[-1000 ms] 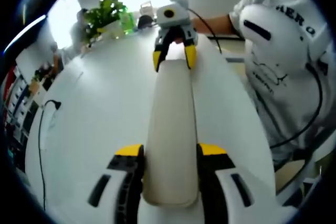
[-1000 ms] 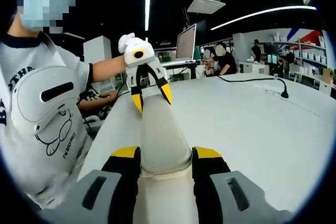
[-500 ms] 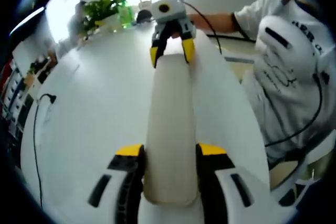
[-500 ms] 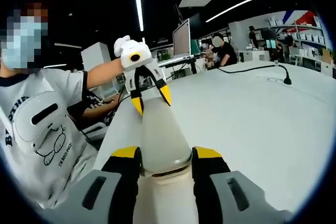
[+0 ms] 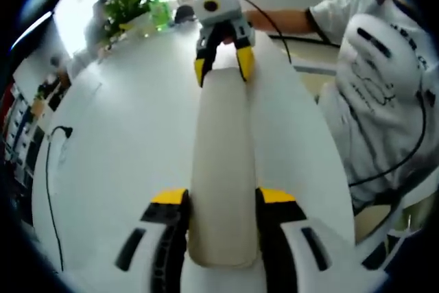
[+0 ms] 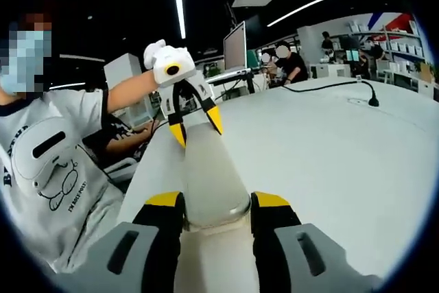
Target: Arrange the utensils inside the cutlery case until each visible utensil rests in its matching compartment.
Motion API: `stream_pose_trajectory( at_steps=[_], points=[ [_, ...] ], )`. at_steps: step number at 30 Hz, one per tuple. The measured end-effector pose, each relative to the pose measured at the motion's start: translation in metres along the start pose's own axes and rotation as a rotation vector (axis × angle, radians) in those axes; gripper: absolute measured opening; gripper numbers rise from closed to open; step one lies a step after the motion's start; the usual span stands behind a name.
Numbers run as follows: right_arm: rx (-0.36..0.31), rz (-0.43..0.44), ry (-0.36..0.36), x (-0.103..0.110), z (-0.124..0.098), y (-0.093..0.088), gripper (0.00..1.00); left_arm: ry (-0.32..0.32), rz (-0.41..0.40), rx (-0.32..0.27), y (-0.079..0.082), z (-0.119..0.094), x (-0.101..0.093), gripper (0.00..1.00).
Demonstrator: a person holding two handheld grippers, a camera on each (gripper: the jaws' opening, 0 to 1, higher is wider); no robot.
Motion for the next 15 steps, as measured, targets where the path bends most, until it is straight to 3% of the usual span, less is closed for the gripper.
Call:
stream_pose_trajectory(
  at_steps=[8,11,15],
  points=[
    [0.002,-0.025,0.001,-0.002,-0.003,0.000,0.40,0.000,0.004,0.000,0.000,0.001,0.002,0.41],
    [0.016,-0.076,0.009,0.001,-0.012,0.000,0.41,-0.002,0.011,0.000,0.000,0.001,0.002,0.41],
    [0.024,-0.125,0.013,0.005,-0.021,-0.002,0.52,-0.003,0.012,-0.001,0.000,0.001,0.002,0.41]
  ],
)
Point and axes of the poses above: the point that each gripper's makers call its tool centre point, and the gripper's own axes: z roughly forward along the fingers, x roughly to its left, y roughly out of its top, the point moved 9 cm from there along -z, roughly backward along the fingers
